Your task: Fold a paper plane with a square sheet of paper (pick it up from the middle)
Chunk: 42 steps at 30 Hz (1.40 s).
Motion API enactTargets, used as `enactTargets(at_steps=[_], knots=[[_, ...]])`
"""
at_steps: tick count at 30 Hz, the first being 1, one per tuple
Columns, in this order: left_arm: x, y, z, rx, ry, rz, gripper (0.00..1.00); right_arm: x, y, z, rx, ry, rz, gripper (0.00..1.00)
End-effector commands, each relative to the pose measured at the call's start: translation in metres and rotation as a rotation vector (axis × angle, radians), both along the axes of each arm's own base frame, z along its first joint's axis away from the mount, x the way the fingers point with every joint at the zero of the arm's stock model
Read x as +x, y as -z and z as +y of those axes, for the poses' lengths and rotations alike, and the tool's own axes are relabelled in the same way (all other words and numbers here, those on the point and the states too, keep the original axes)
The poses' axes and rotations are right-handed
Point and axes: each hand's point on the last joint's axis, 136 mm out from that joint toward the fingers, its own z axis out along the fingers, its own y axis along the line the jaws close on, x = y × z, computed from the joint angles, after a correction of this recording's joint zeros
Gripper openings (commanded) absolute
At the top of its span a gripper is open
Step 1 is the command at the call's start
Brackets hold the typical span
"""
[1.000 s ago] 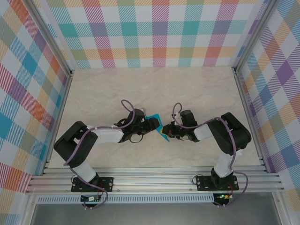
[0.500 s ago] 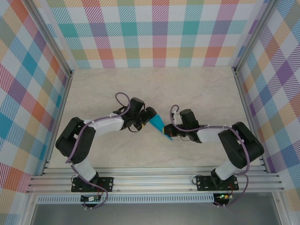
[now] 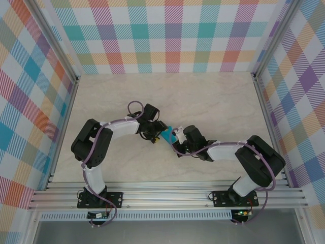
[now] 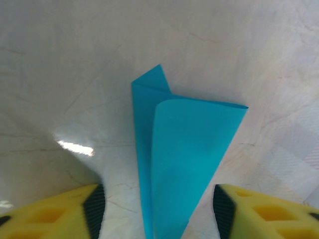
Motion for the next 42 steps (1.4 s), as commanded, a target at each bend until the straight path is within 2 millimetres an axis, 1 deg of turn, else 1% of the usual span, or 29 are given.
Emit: enactTargets(at_steps=[1,6,13,14,16,18,21,28,33,42], knots=[[-0.005,0.000,0.010,0.025,-0.007,0.051,0.49,0.001,-0.009,0.000,-0.019,-0.028,-0.089,0.05],[-0.003,-0.002,0.007,0.011,0.006,0.049,0.33,-0.005,-0.008,0.001,-0.051,-0.065,-0.090,0.08],[-0.003,-0.007,0.005,0.024,0.040,0.054,0.04,-0.010,-0.005,0.004,-0.102,-0.105,-0.101,0.14],[-0.003,-0.007,0.005,0.023,0.041,0.058,0.01,-0.011,-0.005,0.004,-0.111,-0.111,-0.104,0.15],[-0.003,-0.006,0.004,0.018,0.045,0.062,0.00,-0.012,-0.004,0.004,-0.129,-0.121,-0.112,0.20],[-0.003,-0.006,0.004,0.017,0.046,0.063,0.00,-0.013,-0.003,0.003,-0.148,-0.128,-0.116,0.21],[-0.003,-0.006,0.003,0.011,0.048,0.063,0.00,-0.014,-0.001,0.003,-0.178,-0.138,-0.127,0.26],[-0.001,-0.007,-0.001,-0.005,0.056,0.062,0.00,-0.008,-0.001,0.001,-0.228,-0.112,-0.168,0.27],[0.000,-0.007,-0.003,-0.017,0.059,0.063,0.00,-0.008,0.000,0.002,-0.263,-0.135,-0.201,0.27],[0.000,-0.008,-0.005,-0.029,0.062,0.056,0.00,-0.006,0.003,0.002,-0.293,-0.126,-0.215,0.26]])
